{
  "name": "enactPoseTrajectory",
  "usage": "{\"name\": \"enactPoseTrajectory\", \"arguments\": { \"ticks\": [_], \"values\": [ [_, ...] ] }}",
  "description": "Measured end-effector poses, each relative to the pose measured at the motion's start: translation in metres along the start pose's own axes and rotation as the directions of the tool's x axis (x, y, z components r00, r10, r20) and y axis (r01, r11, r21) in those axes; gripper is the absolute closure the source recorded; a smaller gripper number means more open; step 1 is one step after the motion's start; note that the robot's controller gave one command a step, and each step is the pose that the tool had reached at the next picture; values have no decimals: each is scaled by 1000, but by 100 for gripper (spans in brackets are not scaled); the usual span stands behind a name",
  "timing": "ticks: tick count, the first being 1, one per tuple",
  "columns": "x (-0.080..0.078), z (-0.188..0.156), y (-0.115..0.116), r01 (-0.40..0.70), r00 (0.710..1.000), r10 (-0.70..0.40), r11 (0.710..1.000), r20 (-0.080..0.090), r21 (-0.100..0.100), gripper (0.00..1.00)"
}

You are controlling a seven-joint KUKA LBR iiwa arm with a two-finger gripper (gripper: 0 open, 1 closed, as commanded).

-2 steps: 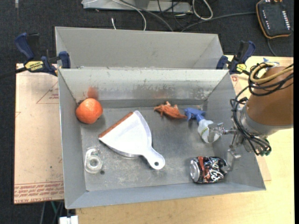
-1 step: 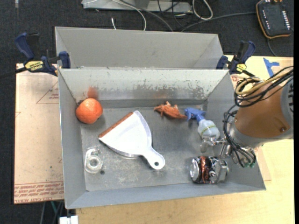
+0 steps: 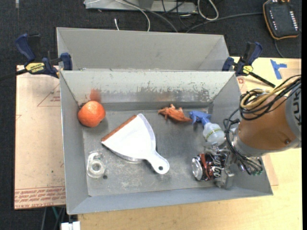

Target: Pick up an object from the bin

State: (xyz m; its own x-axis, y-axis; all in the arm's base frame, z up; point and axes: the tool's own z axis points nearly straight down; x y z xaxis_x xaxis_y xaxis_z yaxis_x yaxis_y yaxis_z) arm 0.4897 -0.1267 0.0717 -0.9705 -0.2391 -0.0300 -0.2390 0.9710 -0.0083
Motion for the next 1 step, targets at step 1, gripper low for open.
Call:
{"name": "enactPoseTrajectory", "arguments": {
  "ticks": [1],
  "values": [
    [2,2,3,-85,996,85,996,-20,-9,100]
  ]
}}
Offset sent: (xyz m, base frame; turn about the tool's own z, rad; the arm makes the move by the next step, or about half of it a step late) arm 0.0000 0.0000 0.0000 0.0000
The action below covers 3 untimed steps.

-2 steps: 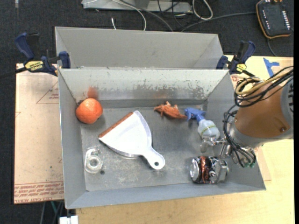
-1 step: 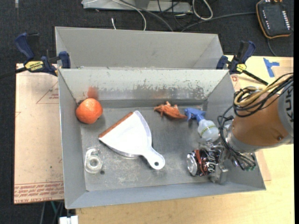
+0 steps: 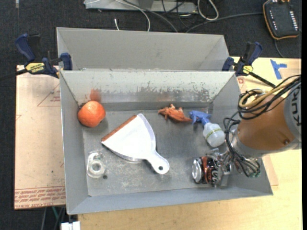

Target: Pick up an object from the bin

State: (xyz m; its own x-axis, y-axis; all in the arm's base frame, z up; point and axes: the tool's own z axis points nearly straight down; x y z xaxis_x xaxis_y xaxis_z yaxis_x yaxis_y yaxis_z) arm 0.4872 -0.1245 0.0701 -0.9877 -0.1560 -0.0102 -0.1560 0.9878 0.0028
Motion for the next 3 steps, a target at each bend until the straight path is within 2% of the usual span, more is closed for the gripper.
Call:
{"name": "enactPoseTrajectory", "arguments": {
  "ticks": [3],
  "values": [
    [0,-6,1,-20,1000,20,1000,-2,-2,100]
  ]
}}
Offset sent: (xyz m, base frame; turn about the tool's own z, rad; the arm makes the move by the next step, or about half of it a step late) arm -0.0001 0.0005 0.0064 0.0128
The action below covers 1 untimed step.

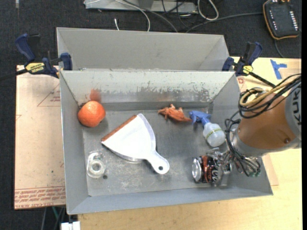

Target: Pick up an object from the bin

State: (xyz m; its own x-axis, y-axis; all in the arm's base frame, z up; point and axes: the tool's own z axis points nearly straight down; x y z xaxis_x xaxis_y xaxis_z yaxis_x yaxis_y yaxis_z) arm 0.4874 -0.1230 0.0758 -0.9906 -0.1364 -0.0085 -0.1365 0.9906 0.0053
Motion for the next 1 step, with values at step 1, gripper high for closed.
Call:
{"name": "enactPoseTrajectory", "arguments": {
  "ticks": [1],
  "values": [
    [0,-24,1,1,1000,-1,1000,-2,-1,100]
  ]
}}
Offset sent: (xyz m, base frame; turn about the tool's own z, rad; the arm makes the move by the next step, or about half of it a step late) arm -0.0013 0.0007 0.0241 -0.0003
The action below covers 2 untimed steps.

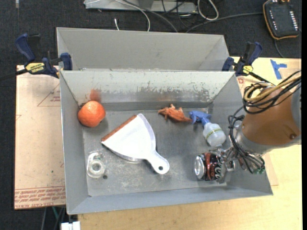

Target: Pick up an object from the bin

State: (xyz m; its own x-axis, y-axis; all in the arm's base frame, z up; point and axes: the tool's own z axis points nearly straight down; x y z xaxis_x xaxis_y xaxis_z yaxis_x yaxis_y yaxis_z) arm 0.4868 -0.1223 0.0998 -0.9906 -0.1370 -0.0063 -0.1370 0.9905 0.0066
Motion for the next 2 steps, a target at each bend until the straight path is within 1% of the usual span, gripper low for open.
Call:
{"name": "enactPoseTrajectory", "arguments": {
  "ticks": [1,2],
  "values": [
    [-1,-28,0,0,1000,0,1000,3,2,100],
    [-2,-38,0,0,1000,0,1000,7,3,100]
  ]
}}
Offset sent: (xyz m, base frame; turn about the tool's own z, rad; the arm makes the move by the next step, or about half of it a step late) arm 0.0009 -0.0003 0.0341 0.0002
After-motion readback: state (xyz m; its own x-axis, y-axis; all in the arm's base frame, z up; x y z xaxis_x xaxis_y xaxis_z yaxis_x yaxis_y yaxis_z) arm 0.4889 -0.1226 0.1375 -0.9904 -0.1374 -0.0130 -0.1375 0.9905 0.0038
